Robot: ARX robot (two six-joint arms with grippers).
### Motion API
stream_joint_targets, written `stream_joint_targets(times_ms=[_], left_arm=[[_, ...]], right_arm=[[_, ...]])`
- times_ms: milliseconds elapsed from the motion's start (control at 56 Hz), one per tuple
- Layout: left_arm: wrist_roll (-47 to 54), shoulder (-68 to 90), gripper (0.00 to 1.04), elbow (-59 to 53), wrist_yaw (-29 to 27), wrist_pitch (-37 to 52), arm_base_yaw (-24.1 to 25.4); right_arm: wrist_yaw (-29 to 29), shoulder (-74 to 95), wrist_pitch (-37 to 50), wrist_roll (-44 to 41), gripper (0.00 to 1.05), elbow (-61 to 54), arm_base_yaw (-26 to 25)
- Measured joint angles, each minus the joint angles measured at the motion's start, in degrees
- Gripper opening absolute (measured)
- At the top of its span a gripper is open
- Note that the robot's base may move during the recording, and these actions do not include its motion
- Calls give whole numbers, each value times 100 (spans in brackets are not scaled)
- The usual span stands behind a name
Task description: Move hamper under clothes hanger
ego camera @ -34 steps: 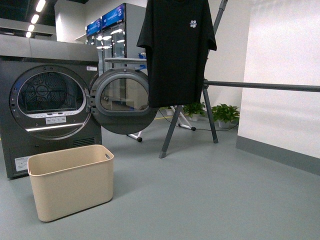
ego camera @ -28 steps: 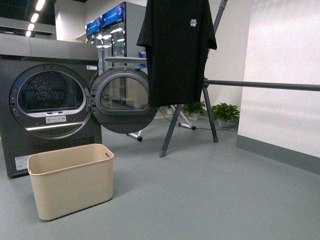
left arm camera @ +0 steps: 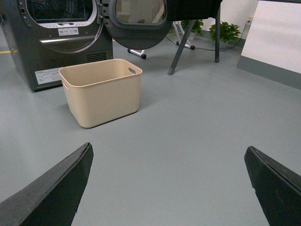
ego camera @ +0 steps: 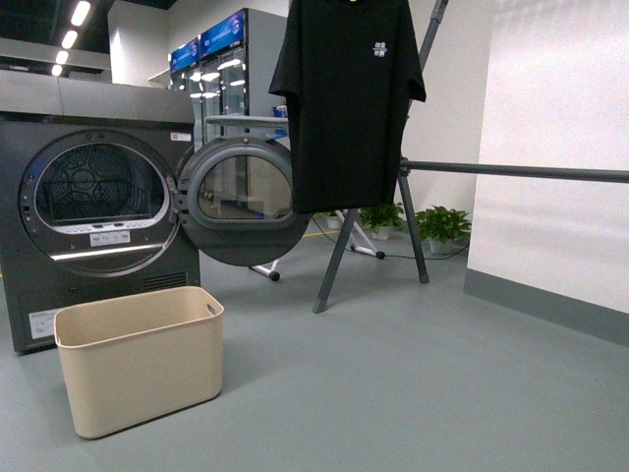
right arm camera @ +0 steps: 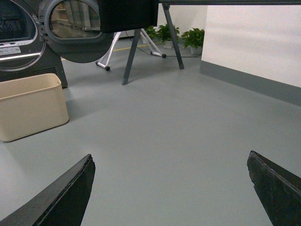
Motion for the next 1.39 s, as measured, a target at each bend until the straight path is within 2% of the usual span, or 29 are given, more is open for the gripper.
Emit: stream_joint_targets(times_ms=[1393], left_arm=[[0,0,98,0,-2,0,0]], right_arm=[[-7,4,-2,0,97,0,0]])
